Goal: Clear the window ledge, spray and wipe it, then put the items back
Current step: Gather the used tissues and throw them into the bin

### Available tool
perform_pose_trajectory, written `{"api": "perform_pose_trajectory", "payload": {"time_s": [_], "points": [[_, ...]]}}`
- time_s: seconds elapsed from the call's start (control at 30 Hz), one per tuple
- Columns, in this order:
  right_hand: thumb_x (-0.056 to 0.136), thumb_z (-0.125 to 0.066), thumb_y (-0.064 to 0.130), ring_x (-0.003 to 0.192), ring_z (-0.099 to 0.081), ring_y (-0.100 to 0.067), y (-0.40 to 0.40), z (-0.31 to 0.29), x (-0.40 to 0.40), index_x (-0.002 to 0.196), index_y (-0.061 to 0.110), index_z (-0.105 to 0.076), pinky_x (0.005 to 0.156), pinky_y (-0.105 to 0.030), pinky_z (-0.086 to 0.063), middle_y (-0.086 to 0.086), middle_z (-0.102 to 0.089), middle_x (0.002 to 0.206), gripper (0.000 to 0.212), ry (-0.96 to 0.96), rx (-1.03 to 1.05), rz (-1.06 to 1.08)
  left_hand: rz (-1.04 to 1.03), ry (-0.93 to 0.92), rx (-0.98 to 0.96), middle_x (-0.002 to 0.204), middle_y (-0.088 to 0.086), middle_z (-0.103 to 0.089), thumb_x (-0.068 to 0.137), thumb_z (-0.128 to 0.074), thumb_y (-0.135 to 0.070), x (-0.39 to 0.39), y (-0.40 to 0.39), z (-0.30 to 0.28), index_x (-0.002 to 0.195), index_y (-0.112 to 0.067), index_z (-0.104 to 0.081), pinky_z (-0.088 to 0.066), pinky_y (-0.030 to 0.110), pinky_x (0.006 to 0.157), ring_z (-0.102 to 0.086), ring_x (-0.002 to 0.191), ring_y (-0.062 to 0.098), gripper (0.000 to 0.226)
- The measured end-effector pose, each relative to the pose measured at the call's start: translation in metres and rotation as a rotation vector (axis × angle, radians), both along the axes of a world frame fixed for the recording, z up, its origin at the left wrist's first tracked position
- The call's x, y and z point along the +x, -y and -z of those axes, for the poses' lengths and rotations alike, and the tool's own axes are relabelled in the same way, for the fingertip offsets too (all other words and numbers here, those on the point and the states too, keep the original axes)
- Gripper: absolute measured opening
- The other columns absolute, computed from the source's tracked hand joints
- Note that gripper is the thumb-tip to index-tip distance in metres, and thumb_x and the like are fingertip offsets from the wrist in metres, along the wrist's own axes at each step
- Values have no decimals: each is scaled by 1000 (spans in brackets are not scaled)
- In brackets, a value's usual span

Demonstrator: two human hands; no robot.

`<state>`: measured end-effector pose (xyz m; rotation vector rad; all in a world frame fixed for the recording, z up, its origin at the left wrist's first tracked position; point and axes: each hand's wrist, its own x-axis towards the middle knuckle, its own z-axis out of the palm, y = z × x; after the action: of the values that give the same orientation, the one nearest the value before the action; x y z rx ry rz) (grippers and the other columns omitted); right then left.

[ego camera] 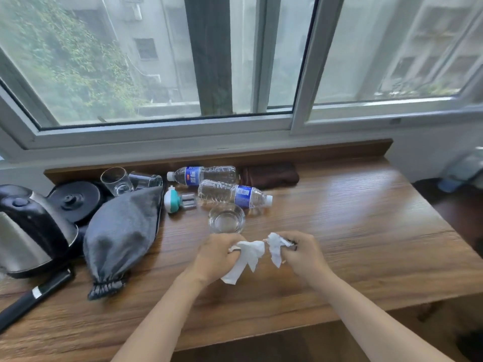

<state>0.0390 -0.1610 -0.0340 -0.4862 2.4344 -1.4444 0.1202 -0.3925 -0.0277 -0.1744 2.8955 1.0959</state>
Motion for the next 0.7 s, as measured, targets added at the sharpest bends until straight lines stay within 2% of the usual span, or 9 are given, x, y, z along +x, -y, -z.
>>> {"api": "perform_pose_trajectory", "payload": {"time_s": [0.07, 0.13, 0.23, 0.3, 0.37, 0.43, 0.5, 0.57, 0.7], "points": [[82, -65, -1, 69, -65, -13, -21, -6, -10, 88, 38, -82, 61, -36, -51, 6, -75, 78, 43, 1, -1, 17, -16, 30, 59, 89, -11, -73, 88, -61, -18, -19, -26, -5, 98, -28, -74, -51, 30, 72, -65, 85, 8, 20], [83, -64, 0, 77, -70, -15, -48, -11, -23, 92, 40, -82, 65, -40, -57, 10, -77, 84, 45, -9, -5, 37, -2, 42, 103, 87, -8, -71, 86, -60, -30, -39, -60, -12, 92, -23, -70, -50, 32, 72, -65, 84, 11, 13], [83, -66, 11, 86, -72, -10, -97, -18, -44, 99, 41, -81, 72, -41, -61, 15, -77, 94, 37, -43, 1, 48, 20, 104, 142, 95, -10, -70, 93, -62, -53, -70, -120, -19, 98, -26, -69, -51, 30, 78, -65, 90, 9, 28], [85, -70, 10, 89, -71, -12, -136, -21, -58, 103, 38, -82, 72, -42, -61, 13, -77, 96, 35, -55, -2, 69, 86, 94, 181, 100, -10, -69, 98, -53, -62, -92, -163, -23, 103, -28, -68, -54, 35, 85, -64, 92, 7, 37], [87, -71, 7, 83, -69, -8, -179, -26, -72, 103, 35, -82, 65, -33, -58, 16, -75, 88, 34, -75, 8, 106, 163, 36, 243, 103, -12, -69, 105, -43, -56, -112, -210, -30, 110, -29, -68, -53, 34, 86, -64, 93, 3, 37], [87, -73, 7, 75, -64, -1, -224, -33, -83, 101, 29, -83, 58, -16, -47, 25, -70, 79, 28, -92, 3, 173, 208, -14, 310, 113, -16, -65, 109, -42, -43, -130, -257, -35, 123, -35, -62, -51, 23, 81, -60, 100, -3, 26], [85, -72, 14, 78, -65, -9, -270, -38, -91, 94, 18, -82, 58, -18, -45, 14, -72, 81, 14, -116, -9, 264, 243, -40, 364, 116, -14, -64, 110, -44, -35, -149, -301, -35, 133, -47, -55, -49, 20, 79, -60, 100, 1, 28], [86, -69, 21, 84, -66, -16, -316, -42, -95, 93, 16, -81, 66, -29, -50, 2, -73, 84, 15, -140, -20, 332, 309, -70, 380, 111, -11, -66, 109, -46, -28, -167, -346, -33, 131, -47, -55, -50, 22, 76, -62, 95, 10, 30], [92, -75, 14, 96, -64, 2, -407, -44, -94, 110, 28, -81, 74, -12, -51, 19, -72, 97, 25, -162, -46, 472, 461, -183, 358, 116, -26, -63, 106, -56, -18, -201, -436, -34, 119, -37, -64, -48, 16, 80, -62, 107, 3, 25]]}}
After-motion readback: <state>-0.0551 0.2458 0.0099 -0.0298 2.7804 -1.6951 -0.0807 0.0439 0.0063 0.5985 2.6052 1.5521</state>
